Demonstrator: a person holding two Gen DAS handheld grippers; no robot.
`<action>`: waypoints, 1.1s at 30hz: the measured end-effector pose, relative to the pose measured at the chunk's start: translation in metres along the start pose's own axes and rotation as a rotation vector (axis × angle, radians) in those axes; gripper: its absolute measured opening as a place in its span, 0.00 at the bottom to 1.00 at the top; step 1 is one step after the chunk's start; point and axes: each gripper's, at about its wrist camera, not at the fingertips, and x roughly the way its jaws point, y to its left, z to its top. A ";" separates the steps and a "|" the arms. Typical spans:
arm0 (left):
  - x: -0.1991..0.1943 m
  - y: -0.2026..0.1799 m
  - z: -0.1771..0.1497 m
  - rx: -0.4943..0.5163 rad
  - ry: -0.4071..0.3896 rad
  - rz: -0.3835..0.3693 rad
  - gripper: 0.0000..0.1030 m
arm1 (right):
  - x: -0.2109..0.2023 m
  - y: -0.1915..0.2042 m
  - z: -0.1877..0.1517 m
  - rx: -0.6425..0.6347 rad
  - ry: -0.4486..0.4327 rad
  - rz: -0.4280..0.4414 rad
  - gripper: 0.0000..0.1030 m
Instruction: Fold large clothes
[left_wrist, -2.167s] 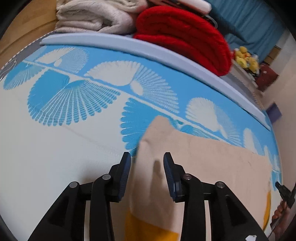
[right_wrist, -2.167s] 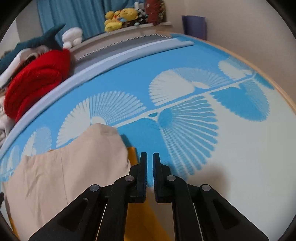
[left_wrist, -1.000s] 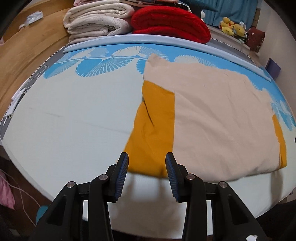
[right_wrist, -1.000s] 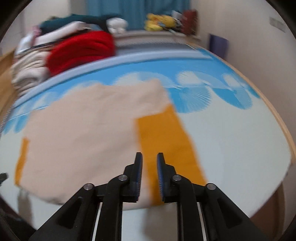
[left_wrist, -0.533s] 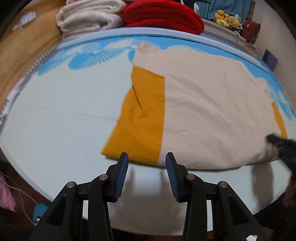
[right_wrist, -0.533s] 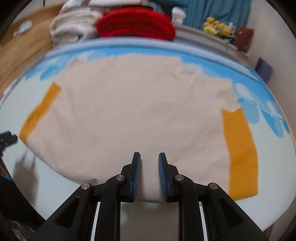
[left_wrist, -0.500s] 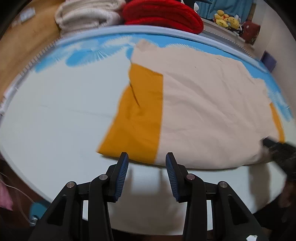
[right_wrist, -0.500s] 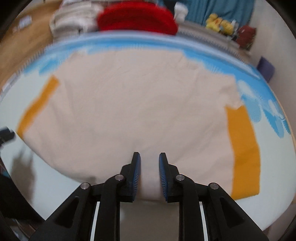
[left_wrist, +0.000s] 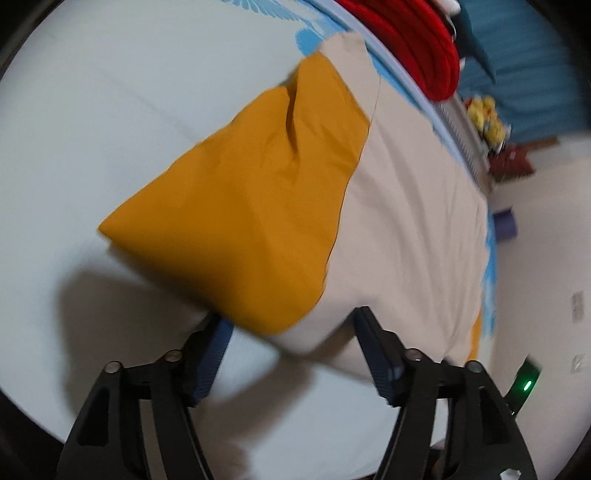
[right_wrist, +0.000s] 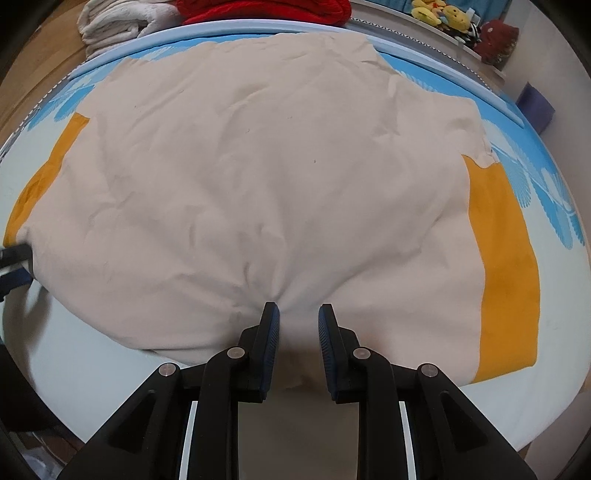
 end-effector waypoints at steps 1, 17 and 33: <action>0.001 0.001 0.002 -0.022 -0.018 -0.014 0.65 | 0.001 0.001 0.000 0.001 0.000 0.002 0.23; 0.003 0.009 0.022 -0.154 -0.136 -0.113 0.14 | 0.001 0.000 -0.007 0.035 -0.039 -0.001 0.23; -0.159 -0.050 -0.012 0.252 -0.281 0.204 0.10 | -0.002 0.057 0.010 -0.015 0.005 0.128 0.24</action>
